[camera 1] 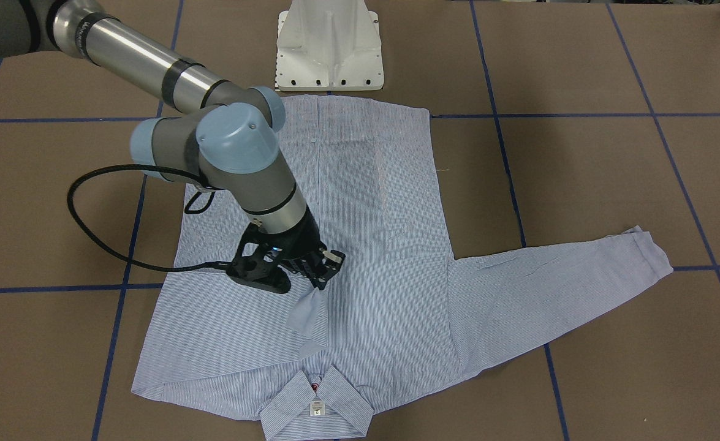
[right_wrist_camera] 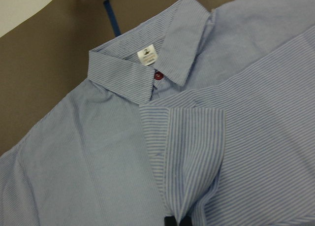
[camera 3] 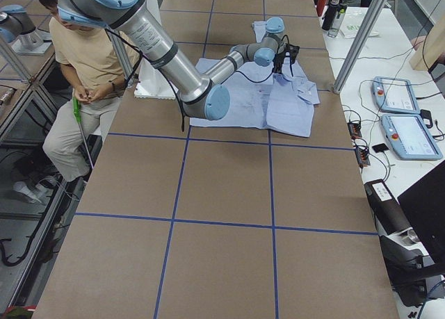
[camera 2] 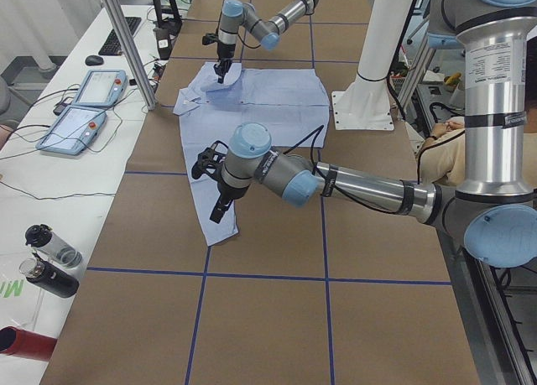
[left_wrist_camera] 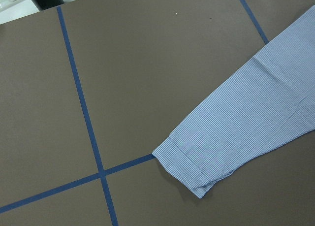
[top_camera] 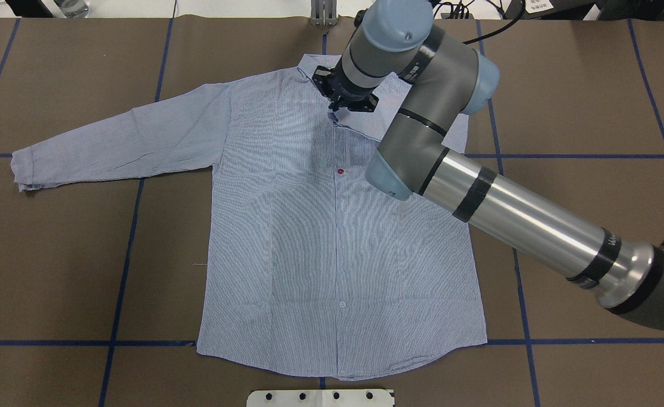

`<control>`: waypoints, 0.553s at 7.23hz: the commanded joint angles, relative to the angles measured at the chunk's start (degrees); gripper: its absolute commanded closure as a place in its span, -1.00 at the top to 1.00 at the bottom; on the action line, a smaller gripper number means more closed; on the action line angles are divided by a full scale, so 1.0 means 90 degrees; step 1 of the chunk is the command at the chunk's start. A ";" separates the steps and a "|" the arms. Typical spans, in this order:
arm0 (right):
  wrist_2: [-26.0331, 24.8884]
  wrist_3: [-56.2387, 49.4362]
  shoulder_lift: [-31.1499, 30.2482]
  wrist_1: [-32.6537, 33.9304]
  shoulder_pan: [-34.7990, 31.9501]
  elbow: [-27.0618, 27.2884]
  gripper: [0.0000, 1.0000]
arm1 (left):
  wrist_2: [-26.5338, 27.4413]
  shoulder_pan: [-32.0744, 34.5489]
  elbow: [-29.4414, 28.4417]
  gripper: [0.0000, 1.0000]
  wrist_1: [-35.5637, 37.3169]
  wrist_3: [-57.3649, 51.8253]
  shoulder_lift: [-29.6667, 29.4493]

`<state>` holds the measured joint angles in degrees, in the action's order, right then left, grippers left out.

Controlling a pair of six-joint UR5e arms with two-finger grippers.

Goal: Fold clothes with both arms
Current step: 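Carry the sleeve with the right gripper across toward the collar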

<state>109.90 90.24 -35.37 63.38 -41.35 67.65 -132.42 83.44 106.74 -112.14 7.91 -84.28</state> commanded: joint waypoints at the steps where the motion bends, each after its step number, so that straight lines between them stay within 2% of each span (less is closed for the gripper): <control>1: -0.0432 0.0315 0.0336 -0.0441 0.0345 -0.0456 -1.00 | 0.0016 -0.0003 0.0005 0.98 -0.0001 0.0000 0.0000; 3: -0.0658 0.0481 0.0531 -0.0441 0.0502 -0.0621 -1.00 | 0.0006 0.0006 0.0035 0.98 -0.0001 0.0000 0.0009; 4: -0.0677 0.0491 0.0532 -0.0441 0.0531 -0.0651 0.39 | 0.0006 0.0006 0.0035 0.98 -0.0001 0.0000 0.0010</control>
<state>104.34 94.30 -30.98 59.47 -37.09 62.38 -132.35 83.48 107.00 -112.15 7.91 -84.23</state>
